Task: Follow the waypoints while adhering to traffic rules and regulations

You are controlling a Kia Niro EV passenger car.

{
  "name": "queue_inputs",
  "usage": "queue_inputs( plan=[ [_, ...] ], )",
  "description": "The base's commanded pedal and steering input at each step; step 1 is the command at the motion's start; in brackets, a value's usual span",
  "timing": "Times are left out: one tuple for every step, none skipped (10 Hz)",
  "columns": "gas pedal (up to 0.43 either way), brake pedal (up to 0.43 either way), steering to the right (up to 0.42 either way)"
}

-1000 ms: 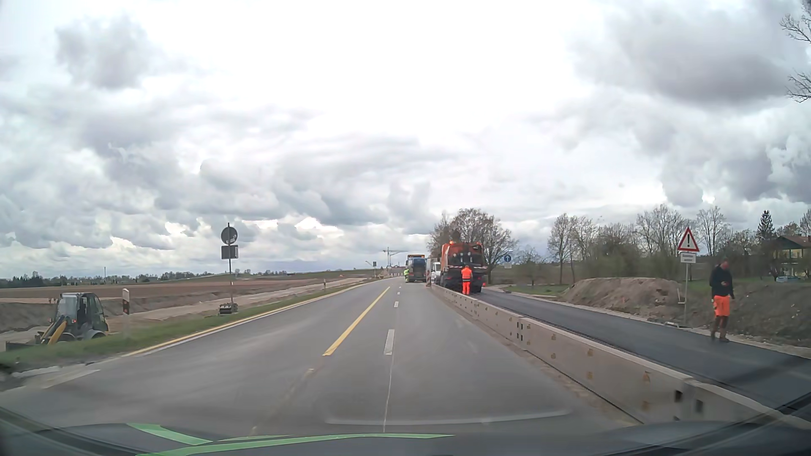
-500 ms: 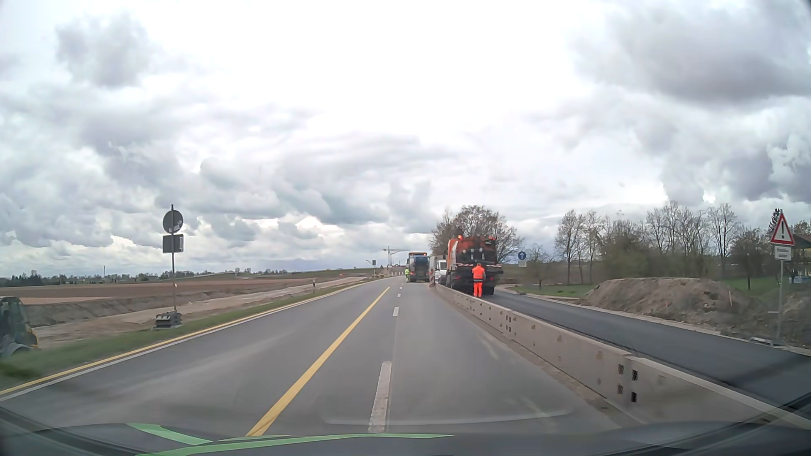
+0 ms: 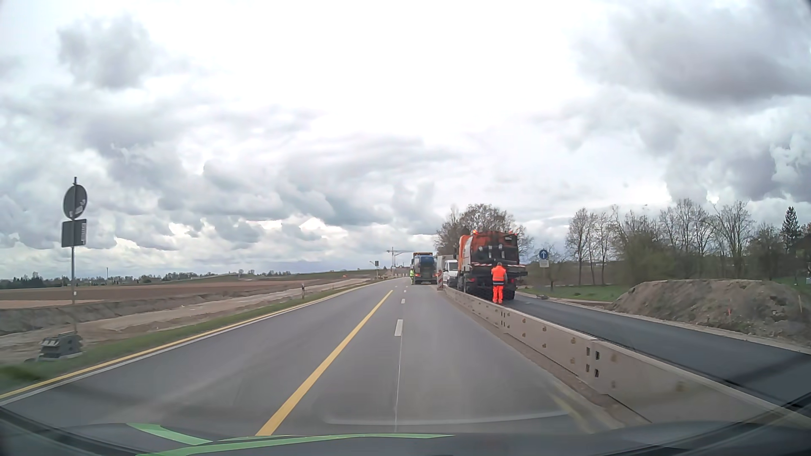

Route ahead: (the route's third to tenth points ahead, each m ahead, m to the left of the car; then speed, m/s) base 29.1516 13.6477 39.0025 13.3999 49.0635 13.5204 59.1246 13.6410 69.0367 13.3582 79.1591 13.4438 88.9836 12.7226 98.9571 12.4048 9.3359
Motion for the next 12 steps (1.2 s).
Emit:
queue_inputs(
  plan=[
    [0.047, 0.000, -0.008],
    [0.039, 0.000, -0.004],
    [0.000, 0.000, -0.001],
    [0.000, 0.000, 0.000],
    [0.000, 0.000, 0.000],
    [0.000, 0.000, 0.001],
    [0.000, 0.000, 0.004],
    [0.000, 0.024, 0.004],
    [0.000, 0.140, 0.005],
    [0.000, 0.201, 0.005],
    [0.000, 0.220, 0.005],
    [0.000, 0.232, 0.005]
  ],
)
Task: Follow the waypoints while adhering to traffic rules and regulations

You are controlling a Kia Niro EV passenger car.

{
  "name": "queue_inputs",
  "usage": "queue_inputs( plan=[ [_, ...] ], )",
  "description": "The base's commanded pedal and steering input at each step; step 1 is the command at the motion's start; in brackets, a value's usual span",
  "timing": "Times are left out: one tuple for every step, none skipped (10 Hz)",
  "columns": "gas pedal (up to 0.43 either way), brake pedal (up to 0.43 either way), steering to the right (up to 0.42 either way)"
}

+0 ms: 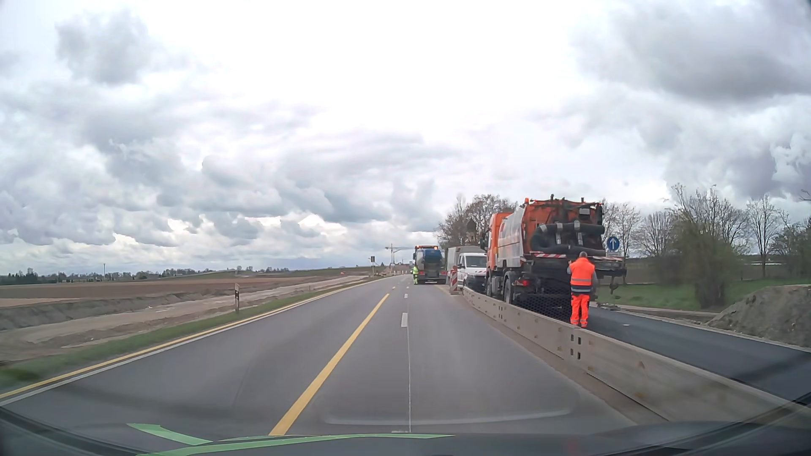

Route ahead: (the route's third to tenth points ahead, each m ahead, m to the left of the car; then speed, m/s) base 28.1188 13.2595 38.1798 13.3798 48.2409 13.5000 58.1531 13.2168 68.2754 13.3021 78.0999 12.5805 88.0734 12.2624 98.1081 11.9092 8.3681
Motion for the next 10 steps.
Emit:
queue_inputs(
  plan=[
    [0.000, 0.232, 0.005],
    [0.000, 0.232, 0.005],
    [0.000, 0.232, 0.005],
    [0.000, 0.232, 0.005],
    [0.000, 0.232, 0.005],
    [0.000, 0.232, 0.006],
    [0.000, 0.232, 0.006],
    [0.000, 0.232, 0.007],
    [0.000, 0.232, 0.007],
    [0.000, 0.232, 0.007]
  ],
)
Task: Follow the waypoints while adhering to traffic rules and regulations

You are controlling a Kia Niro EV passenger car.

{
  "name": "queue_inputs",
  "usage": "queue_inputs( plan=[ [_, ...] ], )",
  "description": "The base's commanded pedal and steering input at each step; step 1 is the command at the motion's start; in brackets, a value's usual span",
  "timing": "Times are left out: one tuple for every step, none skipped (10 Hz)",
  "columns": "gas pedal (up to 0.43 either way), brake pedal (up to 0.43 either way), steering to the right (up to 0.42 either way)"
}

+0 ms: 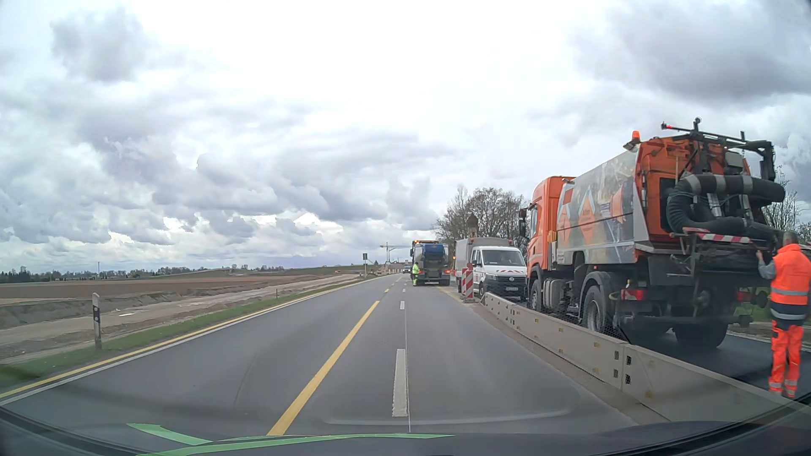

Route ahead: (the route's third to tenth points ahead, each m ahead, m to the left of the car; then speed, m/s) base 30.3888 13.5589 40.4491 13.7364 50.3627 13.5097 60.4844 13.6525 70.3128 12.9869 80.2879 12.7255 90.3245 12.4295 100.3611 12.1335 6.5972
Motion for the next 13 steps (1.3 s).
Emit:
queue_inputs(
  plan=[
    [0.000, 0.226, 0.007],
    [0.000, 0.226, 0.006],
    [0.000, 0.226, 0.007],
    [0.000, 0.220, 0.006],
    [0.000, 0.226, 0.007],
    [0.000, 0.220, 0.006],
    [0.000, 0.220, 0.006],
    [0.000, 0.213, 0.006],
    [0.000, 0.213, 0.006],
    [0.000, 0.213, 0.005],
    [0.000, 0.207, 0.005],
    [0.000, 0.207, 0.005],
    [0.000, 0.207, 0.005]
  ],
)
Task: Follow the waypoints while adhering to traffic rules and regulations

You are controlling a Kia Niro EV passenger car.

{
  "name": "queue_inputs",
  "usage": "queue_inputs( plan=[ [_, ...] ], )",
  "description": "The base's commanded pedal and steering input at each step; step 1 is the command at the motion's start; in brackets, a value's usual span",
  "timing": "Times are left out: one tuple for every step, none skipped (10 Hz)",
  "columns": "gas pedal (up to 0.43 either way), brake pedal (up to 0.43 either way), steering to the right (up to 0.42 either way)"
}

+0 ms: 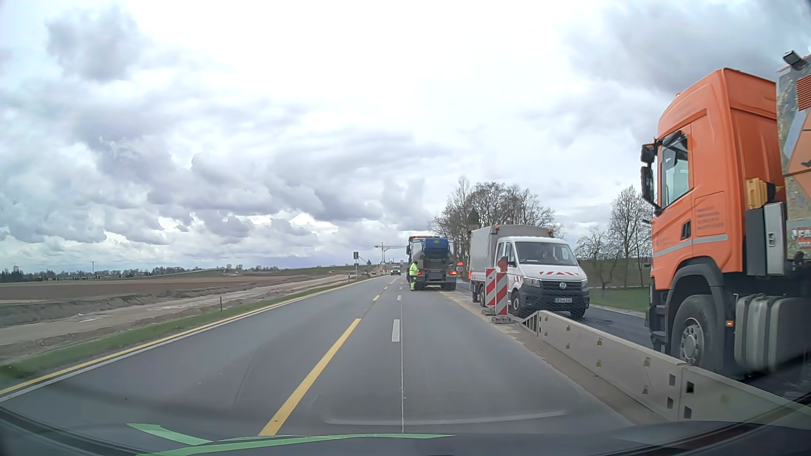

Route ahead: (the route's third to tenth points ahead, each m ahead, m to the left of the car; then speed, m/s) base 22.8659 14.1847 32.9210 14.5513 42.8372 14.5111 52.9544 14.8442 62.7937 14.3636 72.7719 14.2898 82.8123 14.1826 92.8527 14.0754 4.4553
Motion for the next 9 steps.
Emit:
queue_inputs(
  plan=[
    [0.000, 0.207, 0.005],
    [0.000, 0.201, 0.004],
    [0.000, 0.201, 0.004],
    [0.000, 0.201, 0.004],
    [0.000, 0.195, 0.003],
    [0.000, 0.189, 0.003],
    [0.000, 0.189, 0.003],
    [0.000, 0.183, 0.003],
    [0.000, 0.177, 0.003]
  ],
)
